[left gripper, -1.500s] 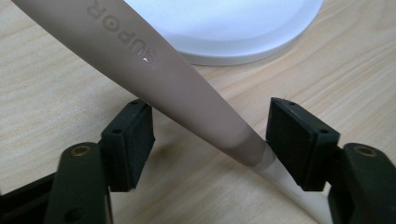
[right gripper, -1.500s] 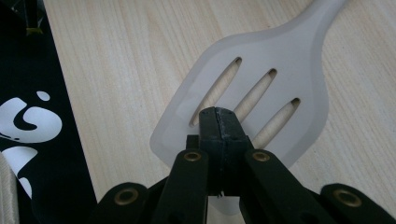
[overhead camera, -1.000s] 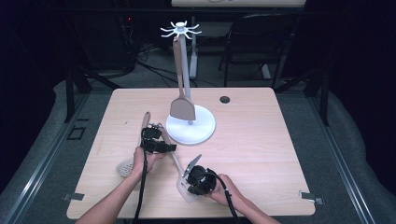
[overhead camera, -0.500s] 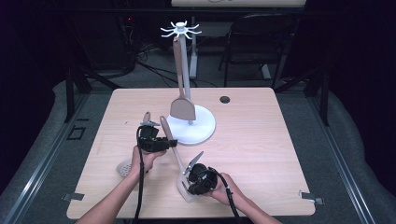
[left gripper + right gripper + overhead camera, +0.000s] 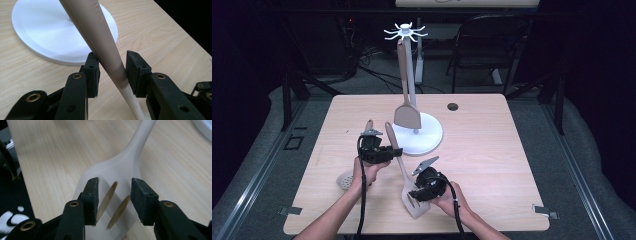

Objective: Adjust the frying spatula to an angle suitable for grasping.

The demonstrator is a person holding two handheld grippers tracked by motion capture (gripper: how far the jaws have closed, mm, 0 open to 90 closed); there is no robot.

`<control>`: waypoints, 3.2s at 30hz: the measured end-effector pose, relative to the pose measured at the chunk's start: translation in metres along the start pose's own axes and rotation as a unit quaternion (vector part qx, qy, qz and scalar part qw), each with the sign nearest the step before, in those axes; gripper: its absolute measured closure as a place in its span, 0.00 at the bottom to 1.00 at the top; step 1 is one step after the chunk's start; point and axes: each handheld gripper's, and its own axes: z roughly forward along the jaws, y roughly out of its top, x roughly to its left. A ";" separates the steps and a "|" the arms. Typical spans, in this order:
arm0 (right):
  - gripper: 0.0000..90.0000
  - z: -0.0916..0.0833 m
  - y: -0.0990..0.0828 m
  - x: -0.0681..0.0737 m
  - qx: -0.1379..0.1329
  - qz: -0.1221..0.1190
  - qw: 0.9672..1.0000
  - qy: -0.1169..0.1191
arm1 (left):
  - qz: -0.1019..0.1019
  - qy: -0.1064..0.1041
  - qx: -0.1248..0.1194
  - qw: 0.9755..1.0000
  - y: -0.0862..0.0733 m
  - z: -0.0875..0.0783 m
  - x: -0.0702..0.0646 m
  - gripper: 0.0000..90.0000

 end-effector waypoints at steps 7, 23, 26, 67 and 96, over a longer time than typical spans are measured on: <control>0.65 0.001 0.005 -0.009 -0.010 0.021 1.000 -0.005 | 0.005 -0.010 -0.009 1.000 0.002 -0.002 -0.004 0.74; 0.67 -0.002 0.009 -0.019 -0.058 0.035 0.998 0.010 | 0.008 -0.026 -0.030 0.999 0.005 -0.007 -0.017 0.77; 0.68 -0.001 0.009 -0.018 -0.061 0.033 0.998 0.008 | 0.011 -0.030 -0.032 0.999 0.005 -0.007 -0.019 0.77; 0.61 -0.009 0.003 -0.025 -0.065 0.052 0.996 -0.013 | -0.001 -0.086 -0.025 0.996 -0.005 0.000 -0.024 0.83; 0.08 -0.051 -0.010 -0.044 -0.041 0.053 0.996 -0.067 | 0.080 -0.088 -0.082 0.990 0.018 -0.019 -0.046 0.86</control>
